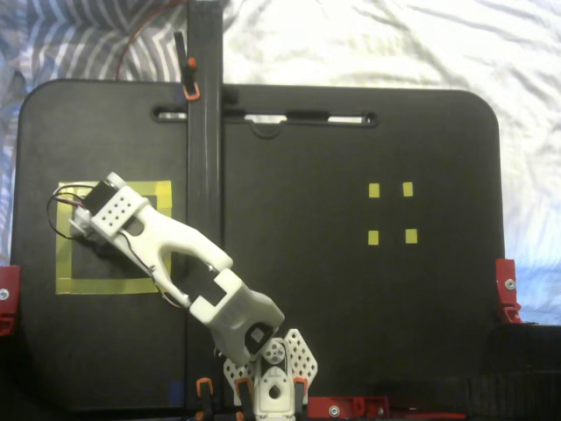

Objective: Grasp a block and put it in the designated area.

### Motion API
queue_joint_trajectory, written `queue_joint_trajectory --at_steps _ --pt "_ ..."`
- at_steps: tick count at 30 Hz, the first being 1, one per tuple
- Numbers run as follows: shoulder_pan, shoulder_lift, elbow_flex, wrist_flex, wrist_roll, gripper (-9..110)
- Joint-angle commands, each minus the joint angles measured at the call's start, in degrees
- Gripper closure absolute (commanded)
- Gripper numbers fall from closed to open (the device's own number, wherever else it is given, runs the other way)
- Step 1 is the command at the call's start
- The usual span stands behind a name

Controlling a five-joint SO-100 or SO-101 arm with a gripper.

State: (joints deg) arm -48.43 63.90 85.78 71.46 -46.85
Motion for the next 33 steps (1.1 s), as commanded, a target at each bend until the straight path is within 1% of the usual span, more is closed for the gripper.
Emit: queue_joint_trajectory --at_steps 1,18,30,31,33 --pt "0.4 1.6 -0.1 0.4 -0.4 61" --pt "2.7 18.3 -1.7 8.4 -0.4 61" --pt "2.8 20.5 -1.8 9.7 -0.4 61" --pt "2.8 20.5 -1.8 9.7 -0.4 62" --pt "3.0 20.6 -1.9 9.6 -0.4 69"
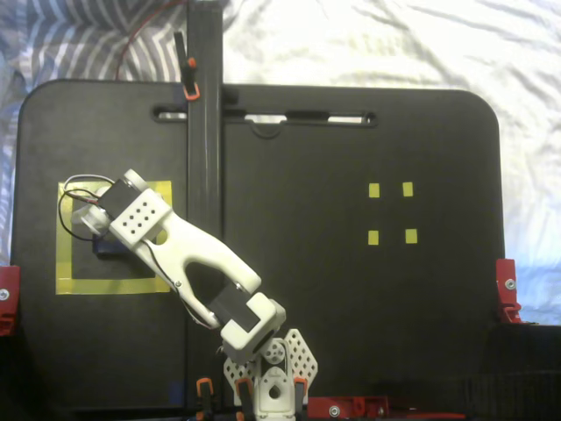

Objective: Grasp a block and put it in the designated area.

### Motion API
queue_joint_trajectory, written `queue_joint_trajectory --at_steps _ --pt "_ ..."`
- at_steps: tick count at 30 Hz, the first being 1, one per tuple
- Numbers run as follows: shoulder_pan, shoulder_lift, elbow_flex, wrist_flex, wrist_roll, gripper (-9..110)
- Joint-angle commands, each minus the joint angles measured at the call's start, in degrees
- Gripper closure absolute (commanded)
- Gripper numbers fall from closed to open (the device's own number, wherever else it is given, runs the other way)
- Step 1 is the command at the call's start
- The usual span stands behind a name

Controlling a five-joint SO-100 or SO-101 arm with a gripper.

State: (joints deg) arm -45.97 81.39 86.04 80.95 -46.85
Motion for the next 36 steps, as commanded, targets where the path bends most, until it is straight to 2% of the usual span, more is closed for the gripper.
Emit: queue_joint_trajectory --at_steps 1,3,10,22,36 --pt "0.6 3.2 -2.3 0.1 -0.4 72" --pt "0.8 3.3 -2.5 0.1 -0.4 81" --pt "1.0 3.6 -2.8 0.6 -0.3 101" --pt "4.0 6.4 -2.8 -0.8 0.0 101" --pt "28.8 16.4 -2.6 -12.5 0.6 102"
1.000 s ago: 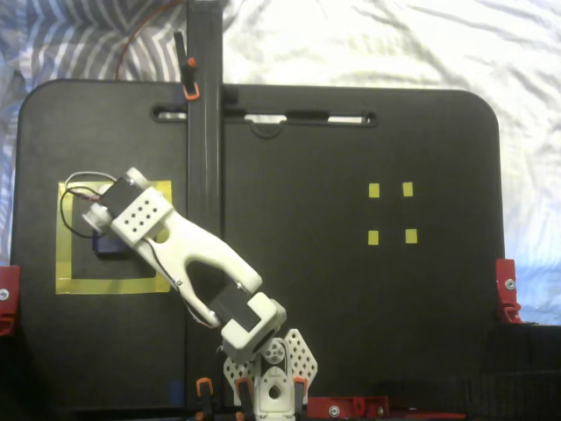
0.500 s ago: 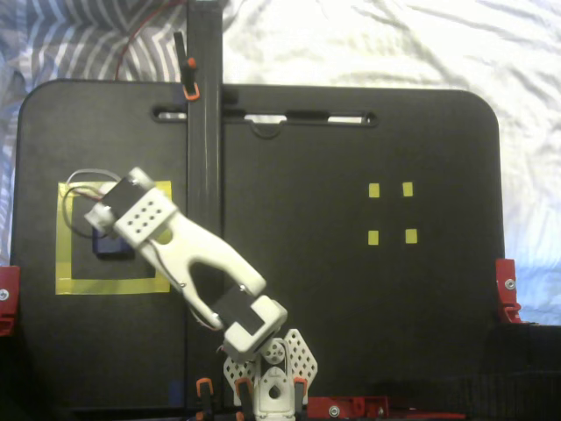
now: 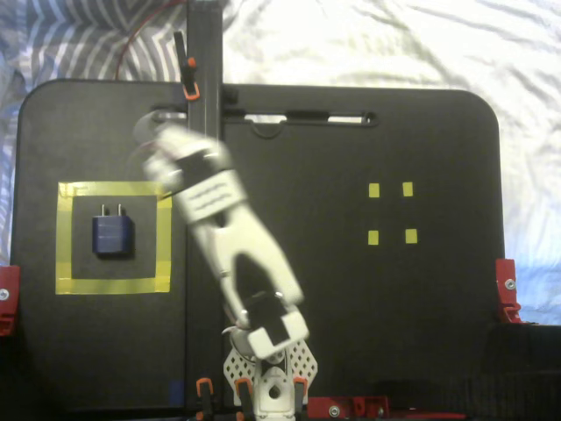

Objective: Grasp a block and put it in the designated area.

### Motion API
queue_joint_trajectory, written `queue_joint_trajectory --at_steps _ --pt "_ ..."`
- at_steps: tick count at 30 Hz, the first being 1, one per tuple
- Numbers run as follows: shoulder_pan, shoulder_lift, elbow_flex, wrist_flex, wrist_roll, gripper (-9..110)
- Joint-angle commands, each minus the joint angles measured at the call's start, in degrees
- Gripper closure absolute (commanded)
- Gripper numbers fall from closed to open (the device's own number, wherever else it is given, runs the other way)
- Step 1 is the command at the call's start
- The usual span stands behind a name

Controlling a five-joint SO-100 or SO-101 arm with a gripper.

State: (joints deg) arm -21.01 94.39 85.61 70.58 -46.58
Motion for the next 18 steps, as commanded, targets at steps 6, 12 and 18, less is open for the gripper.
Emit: queue_joint_trajectory --at_steps 6,12,18 --pt "12.4 8.3 -1.5 -7.4 1.6 102" --pt "18.0 14.5 4.3 -16.3 6.9 102" --pt "20.8 20.5 13.5 -28.3 13.4 102"
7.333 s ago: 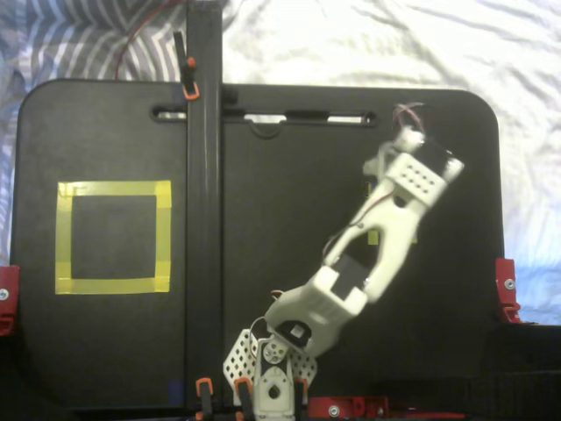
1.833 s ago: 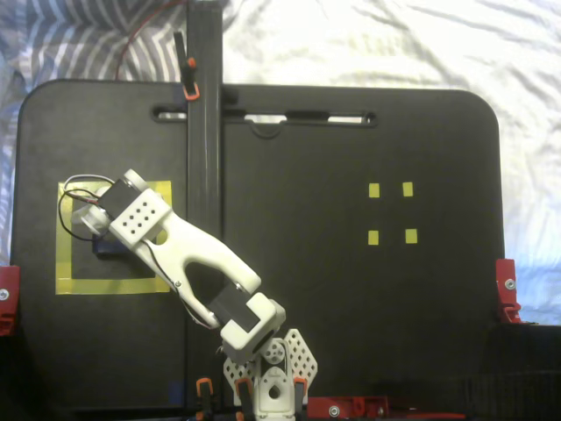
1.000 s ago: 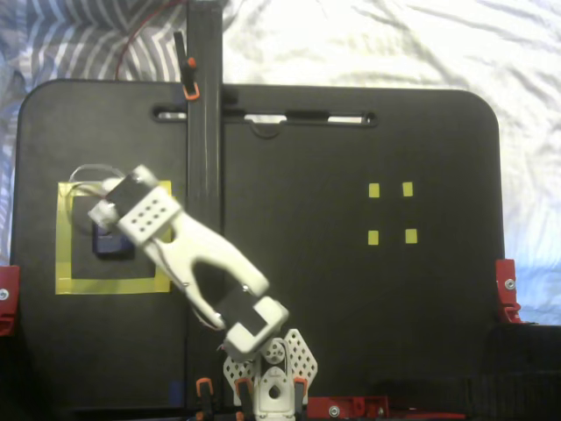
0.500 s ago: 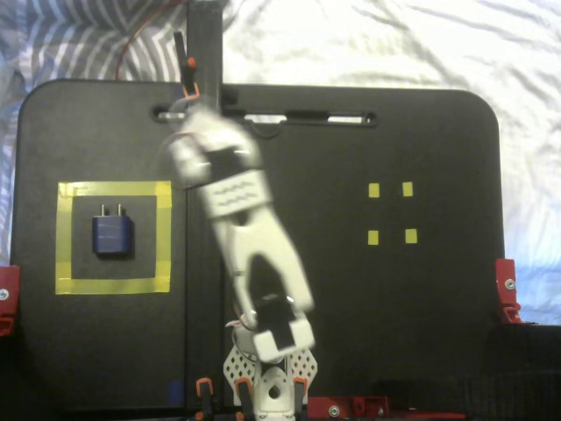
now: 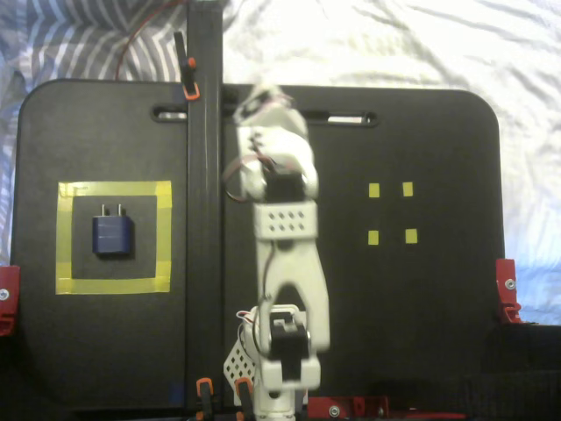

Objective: Grasp a block and put it in the designated area.

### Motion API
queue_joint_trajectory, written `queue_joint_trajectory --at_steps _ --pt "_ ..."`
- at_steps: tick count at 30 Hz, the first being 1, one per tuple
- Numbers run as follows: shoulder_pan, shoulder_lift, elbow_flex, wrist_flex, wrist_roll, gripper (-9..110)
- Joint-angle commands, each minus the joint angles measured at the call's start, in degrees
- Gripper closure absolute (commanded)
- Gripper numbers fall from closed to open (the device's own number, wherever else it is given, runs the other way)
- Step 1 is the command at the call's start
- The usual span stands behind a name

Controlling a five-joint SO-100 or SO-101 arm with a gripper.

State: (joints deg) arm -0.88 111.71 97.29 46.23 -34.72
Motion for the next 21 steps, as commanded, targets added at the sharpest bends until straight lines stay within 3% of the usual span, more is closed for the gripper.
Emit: queue_joint_trajectory --at_steps 1,7,12,21 --pt "1.0 4.0 3.6 -6.1 3.2 102" --pt "2.6 10.4 16.1 -21.4 15.8 102" --pt "3.8 14.4 21.1 -24.9 26.5 102" --pt "3.2 23.6 34.7 -33.4 29.4 102"
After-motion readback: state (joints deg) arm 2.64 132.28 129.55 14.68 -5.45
